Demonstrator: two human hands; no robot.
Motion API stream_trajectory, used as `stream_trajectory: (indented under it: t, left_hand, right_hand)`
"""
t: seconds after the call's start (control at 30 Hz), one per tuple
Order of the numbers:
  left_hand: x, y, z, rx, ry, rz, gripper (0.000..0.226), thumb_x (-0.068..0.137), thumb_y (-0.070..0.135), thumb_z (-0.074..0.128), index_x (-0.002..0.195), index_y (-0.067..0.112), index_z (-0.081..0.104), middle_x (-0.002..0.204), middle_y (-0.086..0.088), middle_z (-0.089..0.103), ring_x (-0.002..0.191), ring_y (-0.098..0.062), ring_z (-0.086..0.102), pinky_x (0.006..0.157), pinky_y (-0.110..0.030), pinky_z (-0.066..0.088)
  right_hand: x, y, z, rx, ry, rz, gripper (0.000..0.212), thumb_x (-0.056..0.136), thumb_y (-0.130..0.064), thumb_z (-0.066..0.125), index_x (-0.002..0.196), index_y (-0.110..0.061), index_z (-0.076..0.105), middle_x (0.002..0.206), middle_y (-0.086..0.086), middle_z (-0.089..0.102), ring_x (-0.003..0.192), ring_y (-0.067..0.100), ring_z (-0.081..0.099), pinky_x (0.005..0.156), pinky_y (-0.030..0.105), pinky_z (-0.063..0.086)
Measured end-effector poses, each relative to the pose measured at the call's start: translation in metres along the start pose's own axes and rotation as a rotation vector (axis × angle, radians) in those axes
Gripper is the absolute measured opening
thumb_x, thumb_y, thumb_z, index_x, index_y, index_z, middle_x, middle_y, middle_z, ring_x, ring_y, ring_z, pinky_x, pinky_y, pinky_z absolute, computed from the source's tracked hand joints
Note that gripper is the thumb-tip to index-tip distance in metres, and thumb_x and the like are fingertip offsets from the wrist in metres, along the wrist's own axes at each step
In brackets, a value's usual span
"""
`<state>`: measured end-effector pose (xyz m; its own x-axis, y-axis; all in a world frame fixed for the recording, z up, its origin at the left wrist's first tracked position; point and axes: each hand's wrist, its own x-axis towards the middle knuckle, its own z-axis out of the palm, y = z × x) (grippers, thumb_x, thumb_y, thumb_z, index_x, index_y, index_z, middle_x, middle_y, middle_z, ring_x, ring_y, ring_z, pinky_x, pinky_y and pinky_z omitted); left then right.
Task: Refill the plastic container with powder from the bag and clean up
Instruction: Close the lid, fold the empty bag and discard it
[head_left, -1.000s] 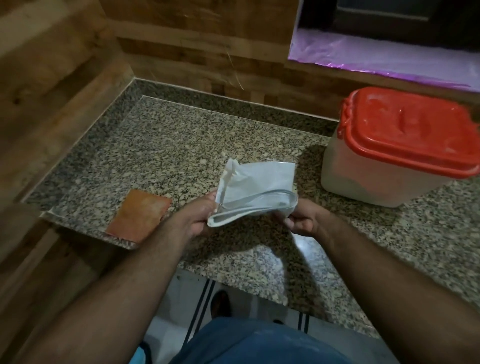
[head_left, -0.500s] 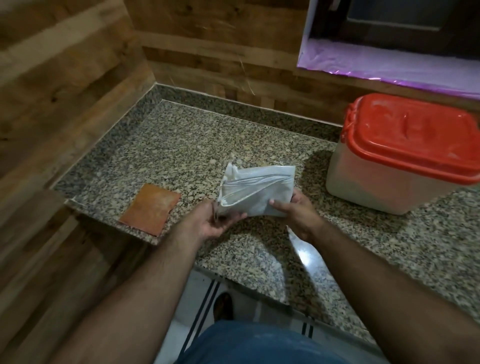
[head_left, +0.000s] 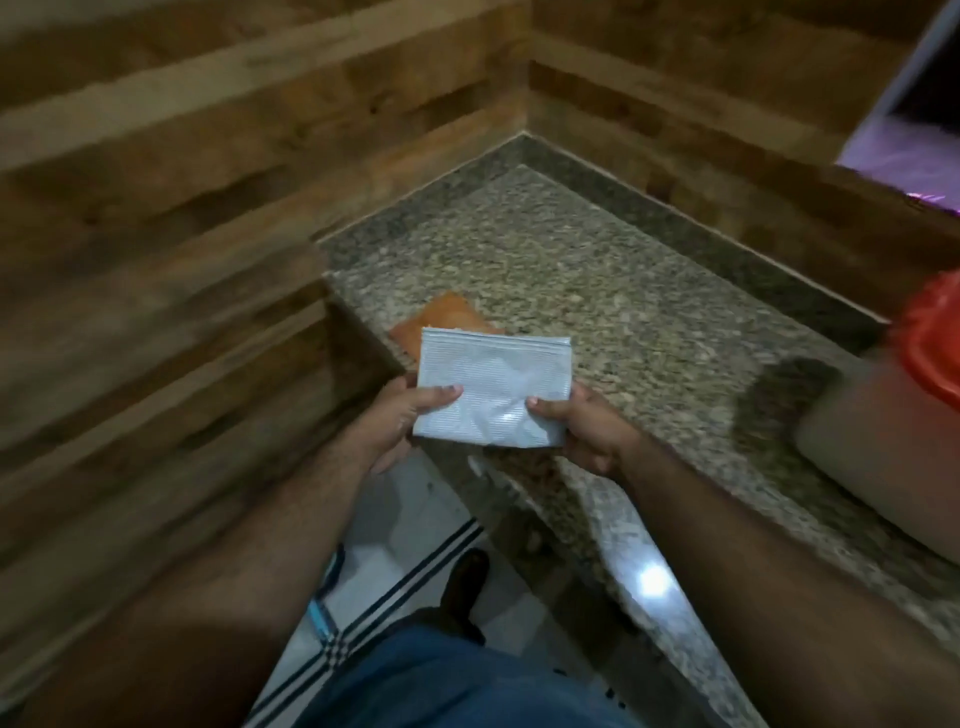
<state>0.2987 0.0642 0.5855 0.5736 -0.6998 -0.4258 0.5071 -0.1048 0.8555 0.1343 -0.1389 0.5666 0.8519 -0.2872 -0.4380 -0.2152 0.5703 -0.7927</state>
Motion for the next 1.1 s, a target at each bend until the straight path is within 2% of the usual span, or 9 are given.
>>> stream_trajectory:
  t: [0.13, 0.23, 0.37, 0.5, 0.6, 0.7, 0.8, 0.97, 1.1]
  left_hand:
    - [-0.048, -0.011, -0.083, -0.221, 0.126, -0.077, 0.052, 0.095, 0.014, 0.075, 0.145, 0.002, 0.064, 0.142, -0.022, 0.07, 0.13, -0.041, 0.069, 0.104, -0.052, 0.06]
    - [-0.081, -0.024, -0.141, -0.263, 0.275, -0.045, 0.04, 0.101, 0.005, 0.069, 0.14, 0.002, 0.066, 0.135, -0.02, 0.075, 0.118, -0.035, 0.076, 0.092, -0.045, 0.066]
    - [-0.116, -0.054, -0.223, -0.267, 0.456, -0.06, 0.039, 0.1, 0.001, 0.07, 0.139, 0.003, 0.067, 0.131, -0.017, 0.078, 0.114, -0.034, 0.077, 0.101, -0.049, 0.062]
    - [-0.138, -0.089, -0.31, -0.337, 0.637, -0.079, 0.039, 0.101, -0.005, 0.067, 0.138, 0.003, 0.067, 0.135, -0.021, 0.074, 0.112, -0.036, 0.076, 0.095, -0.048, 0.065]
    - [-0.15, -0.126, -0.382, -0.37, 0.771, -0.105, 0.044, 0.099, -0.002, 0.071, 0.143, 0.001, 0.064, 0.137, -0.022, 0.073, 0.122, -0.043, 0.073, 0.105, -0.057, 0.059]
    - [-0.159, -0.17, -0.446, -0.429, 0.899, -0.131, 0.05, 0.097, 0.009, 0.078, 0.144, 0.006, 0.064, 0.137, -0.018, 0.074, 0.124, -0.041, 0.072, 0.104, -0.059, 0.06]
    - [-0.157, -0.232, -0.5, -0.439, 1.027, -0.159, 0.059, 0.085, 0.024, 0.085, 0.14, 0.01, 0.069, 0.133, -0.014, 0.077, 0.124, -0.039, 0.072, 0.108, -0.062, 0.057]
    - [-0.135, -0.349, -0.557, -0.428, 1.144, -0.195, 0.041, 0.094, 0.009, 0.078, 0.134, 0.006, 0.071, 0.127, -0.016, 0.078, 0.118, -0.04, 0.075, 0.104, -0.063, 0.059]
    - [-0.113, -0.428, -0.576, -0.447, 1.202, -0.204, 0.033, 0.098, 0.004, 0.075, 0.131, 0.007, 0.072, 0.127, -0.017, 0.078, 0.117, -0.04, 0.076, 0.101, -0.06, 0.062]
  right_hand:
    - [0.04, 0.03, 0.076, -0.15, -0.177, 0.132, 0.073, 0.079, -0.014, 0.093, 0.145, -0.01, 0.064, 0.142, 0.019, 0.069, 0.132, 0.042, 0.065, 0.112, 0.064, 0.05]
    - [0.07, 0.062, 0.132, -0.221, -0.257, 0.202, 0.074, 0.076, -0.011, 0.093, 0.144, -0.005, 0.064, 0.142, 0.024, 0.067, 0.135, 0.046, 0.061, 0.114, 0.065, 0.047]
    - [0.111, 0.123, 0.201, -0.359, -0.211, 0.358, 0.082, 0.06, -0.019, 0.103, 0.134, -0.006, 0.071, 0.132, 0.02, 0.075, 0.125, 0.042, 0.069, 0.111, 0.064, 0.051]
    - [0.149, 0.195, 0.268, -0.555, -0.106, 0.475, 0.033, 0.087, -0.019, 0.087, 0.118, -0.013, 0.076, 0.112, 0.004, 0.081, 0.101, 0.022, 0.075, 0.083, 0.037, 0.059]
    - [0.174, 0.254, 0.299, -0.682, -0.072, 0.609, 0.007, 0.102, -0.029, 0.072, 0.103, -0.022, 0.074, 0.109, -0.003, 0.077, 0.106, 0.019, 0.071, 0.08, 0.034, 0.053]
    - [0.2, 0.326, 0.312, -0.814, -0.001, 0.705, 0.018, 0.105, -0.027, 0.067, 0.116, -0.014, 0.069, 0.12, 0.005, 0.073, 0.103, 0.022, 0.069, 0.089, 0.039, 0.058]
    - [0.226, 0.419, 0.312, -0.933, -0.027, 0.797, 0.034, 0.097, -0.035, 0.079, 0.12, -0.016, 0.063, 0.119, 0.007, 0.069, 0.1, 0.019, 0.064, 0.079, 0.035, 0.053]
    - [0.269, 0.574, 0.285, -1.036, -0.046, 0.852, 0.033, 0.09, -0.038, 0.085, 0.1, -0.013, 0.065, 0.075, -0.002, 0.053, 0.068, 0.016, 0.052, 0.056, 0.024, 0.038]
    - [0.3, 0.67, 0.258, -1.001, 0.1, 0.891, 0.072, 0.077, -0.036, 0.096, 0.128, 0.003, 0.063, 0.073, 0.001, 0.063, 0.055, 0.01, 0.052, 0.048, 0.025, 0.037]
